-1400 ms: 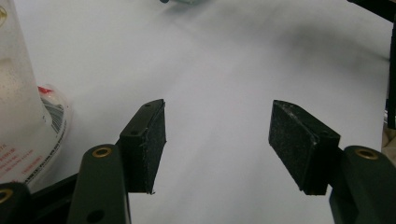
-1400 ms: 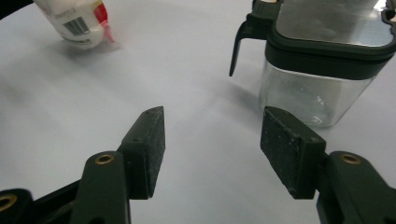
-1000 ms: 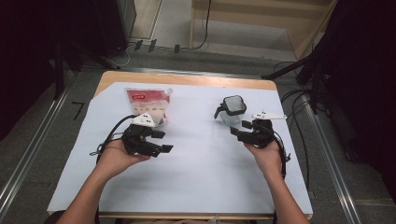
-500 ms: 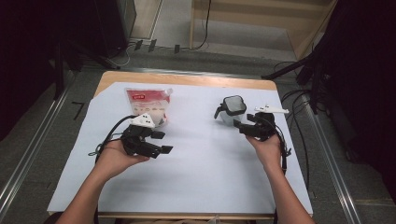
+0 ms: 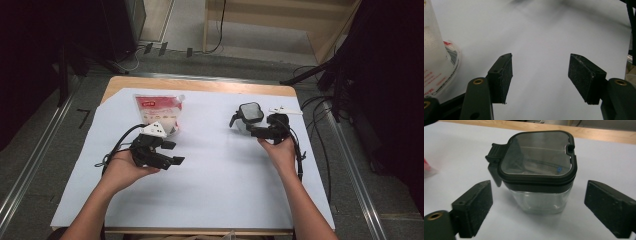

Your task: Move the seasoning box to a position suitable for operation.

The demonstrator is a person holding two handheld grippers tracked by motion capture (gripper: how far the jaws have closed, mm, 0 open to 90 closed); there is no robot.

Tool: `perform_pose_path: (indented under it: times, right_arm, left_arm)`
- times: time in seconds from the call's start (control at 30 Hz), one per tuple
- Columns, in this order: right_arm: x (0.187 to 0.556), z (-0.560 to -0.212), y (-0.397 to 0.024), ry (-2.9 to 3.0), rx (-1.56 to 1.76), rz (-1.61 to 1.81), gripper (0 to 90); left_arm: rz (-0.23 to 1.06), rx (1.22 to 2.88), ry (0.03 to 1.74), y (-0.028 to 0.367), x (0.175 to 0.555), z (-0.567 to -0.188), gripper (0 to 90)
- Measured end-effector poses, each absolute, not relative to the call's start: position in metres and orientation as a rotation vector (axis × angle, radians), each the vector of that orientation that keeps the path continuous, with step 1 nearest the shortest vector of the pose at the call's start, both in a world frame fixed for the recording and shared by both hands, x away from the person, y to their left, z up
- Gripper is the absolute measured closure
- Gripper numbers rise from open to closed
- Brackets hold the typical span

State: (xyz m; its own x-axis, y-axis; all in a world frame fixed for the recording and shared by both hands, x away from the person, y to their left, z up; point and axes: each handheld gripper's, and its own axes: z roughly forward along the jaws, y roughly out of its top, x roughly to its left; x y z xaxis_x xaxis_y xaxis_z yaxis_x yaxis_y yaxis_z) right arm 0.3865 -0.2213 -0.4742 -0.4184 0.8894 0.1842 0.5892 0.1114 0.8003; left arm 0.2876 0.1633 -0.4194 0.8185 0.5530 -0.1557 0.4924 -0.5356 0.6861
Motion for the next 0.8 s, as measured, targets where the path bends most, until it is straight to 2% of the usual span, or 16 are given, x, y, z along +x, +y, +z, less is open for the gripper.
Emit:
perform_pose_path:
  times: [0.2, 0.33, 0.8]
  right_arm:
    - [0.393, -0.479, -0.212, 2.043, 1.435, 1.176, 2.3]
    - [0.400, -0.485, -0.207, 2.036, 1.434, 1.179, 2.2]
    - [0.418, -0.505, -0.198, 1.979, 1.454, 1.184, 4.1]
  left_arm:
    - [0.070, 2.212, 0.748, 0.164, 0.288, -0.419, 37.3]
    - [0.055, 2.173, 0.751, 0.167, 0.288, -0.416, 37.3]
    - [0.065, 2.201, 0.771, 0.169, 0.287, -0.420, 37.3]
